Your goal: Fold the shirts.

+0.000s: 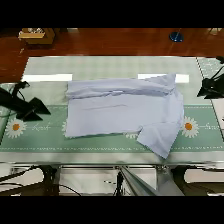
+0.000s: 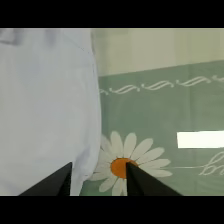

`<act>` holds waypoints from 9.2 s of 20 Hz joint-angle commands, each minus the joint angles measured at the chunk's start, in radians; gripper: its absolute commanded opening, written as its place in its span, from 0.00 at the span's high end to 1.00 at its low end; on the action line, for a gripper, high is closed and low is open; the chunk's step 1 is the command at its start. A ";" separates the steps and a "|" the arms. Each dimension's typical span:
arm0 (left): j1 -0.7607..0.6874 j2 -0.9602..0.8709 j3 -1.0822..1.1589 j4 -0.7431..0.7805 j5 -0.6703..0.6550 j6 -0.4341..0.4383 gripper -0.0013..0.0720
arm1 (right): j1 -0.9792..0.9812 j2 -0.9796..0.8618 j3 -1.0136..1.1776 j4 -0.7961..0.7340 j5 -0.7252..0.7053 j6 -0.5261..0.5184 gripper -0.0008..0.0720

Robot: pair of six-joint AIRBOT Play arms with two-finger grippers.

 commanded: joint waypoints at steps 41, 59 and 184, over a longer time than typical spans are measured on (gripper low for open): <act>-0.207 -0.043 -0.395 -0.304 0.378 0.091 0.95 | -0.105 0.259 -0.861 0.384 -0.416 -0.172 0.68; -0.152 0.246 -0.072 -0.513 0.497 0.165 0.95 | 0.139 0.388 -0.407 0.616 -0.783 -0.183 0.97; -0.077 0.166 0.409 -0.596 0.082 0.165 0.95 | 0.580 0.279 -0.178 -0.142 -0.173 0.237 0.35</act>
